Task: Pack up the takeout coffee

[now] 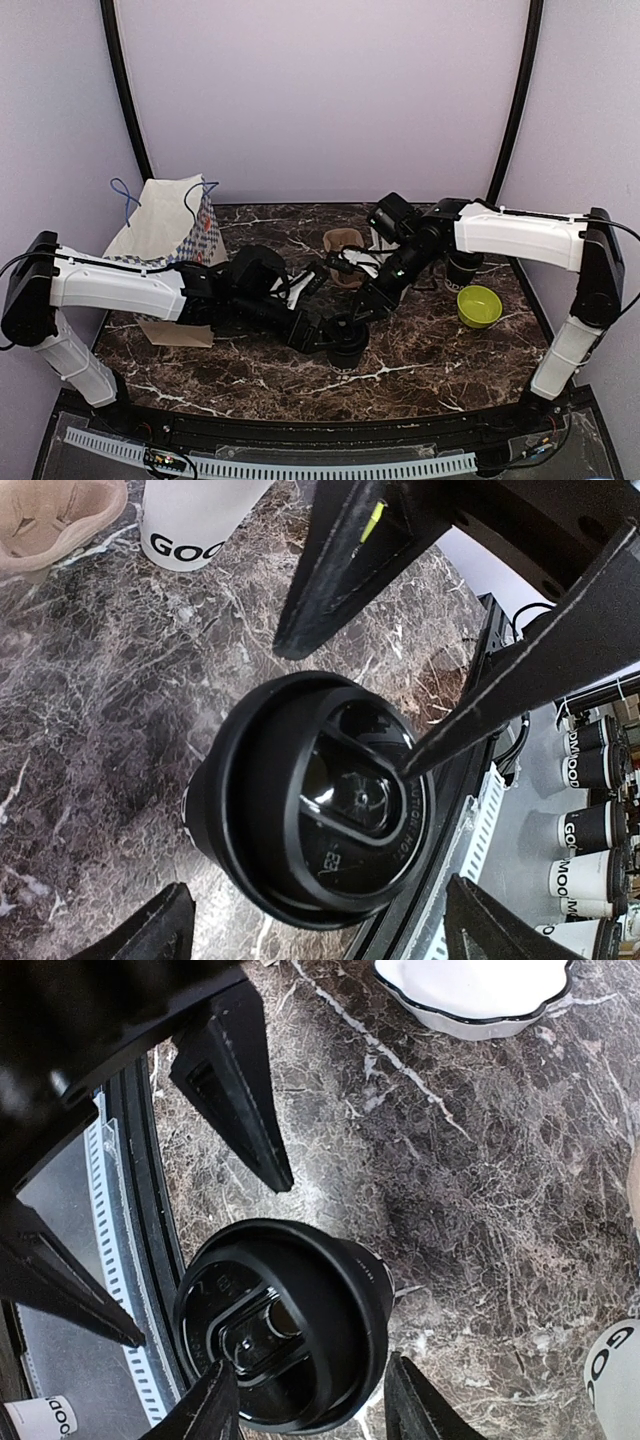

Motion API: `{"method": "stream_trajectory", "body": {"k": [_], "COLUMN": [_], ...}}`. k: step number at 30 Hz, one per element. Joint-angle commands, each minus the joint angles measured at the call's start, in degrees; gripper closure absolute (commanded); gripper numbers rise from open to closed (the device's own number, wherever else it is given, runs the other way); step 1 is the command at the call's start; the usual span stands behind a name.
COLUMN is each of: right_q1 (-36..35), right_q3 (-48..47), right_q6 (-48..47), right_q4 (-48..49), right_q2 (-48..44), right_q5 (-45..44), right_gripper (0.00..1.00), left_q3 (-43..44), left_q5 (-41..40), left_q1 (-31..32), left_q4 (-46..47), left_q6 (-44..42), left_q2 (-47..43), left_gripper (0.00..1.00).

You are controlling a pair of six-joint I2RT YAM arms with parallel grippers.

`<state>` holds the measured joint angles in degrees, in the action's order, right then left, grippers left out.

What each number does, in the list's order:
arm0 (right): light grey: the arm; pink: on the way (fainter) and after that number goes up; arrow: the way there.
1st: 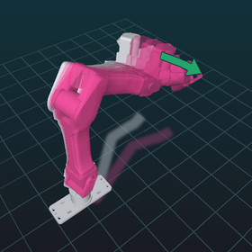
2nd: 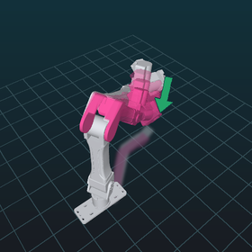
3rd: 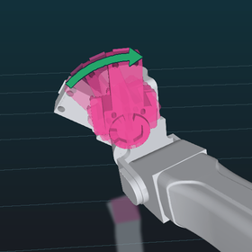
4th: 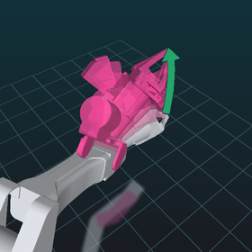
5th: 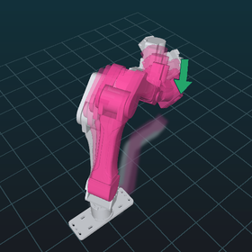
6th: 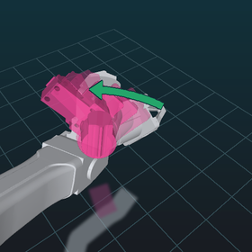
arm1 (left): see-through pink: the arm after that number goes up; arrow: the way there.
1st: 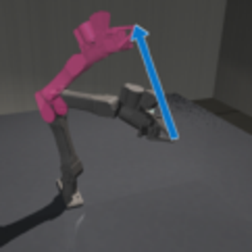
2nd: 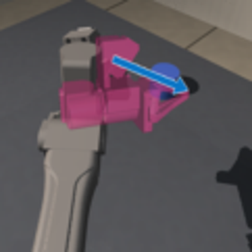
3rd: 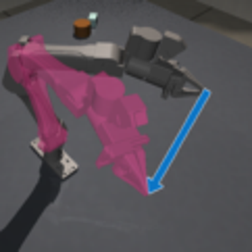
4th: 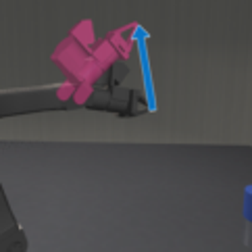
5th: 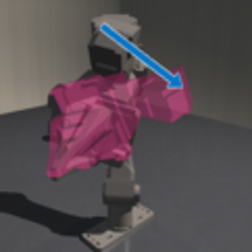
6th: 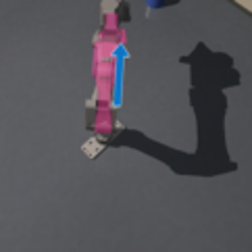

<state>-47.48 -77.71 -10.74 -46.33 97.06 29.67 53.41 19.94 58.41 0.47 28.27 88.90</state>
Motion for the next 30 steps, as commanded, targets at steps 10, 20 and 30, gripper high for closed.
{"method": "stream_trajectory", "body": {"k": [10, 20, 30], "right_q1": [-0.51, -0.86, -1.93], "right_q3": [-0.79, 4.64, 3.03], "right_q6": [0.98, 2.9, 2.44], "right_q4": [0.52, 1.15, -0.71], "right_q2": [4.12, 7.74, 9.59], "right_q5": [-1.1, -1.39, -2.59], "right_gripper": [0.56, 0.6, 0.6], "left_q3": [-2.49, -3.6, -6.81], "left_q5": [-2.46, -15.95, -23.28], "left_q1": [0.39, 0.39, 0.39], "left_q4": [1.75, -13.33, -16.74], "left_q6": [-3.21, -3.55, -0.86], "left_q2": [4.78, 12.33, 19.66], "left_gripper": [0.17, 0.25, 0.28]}}
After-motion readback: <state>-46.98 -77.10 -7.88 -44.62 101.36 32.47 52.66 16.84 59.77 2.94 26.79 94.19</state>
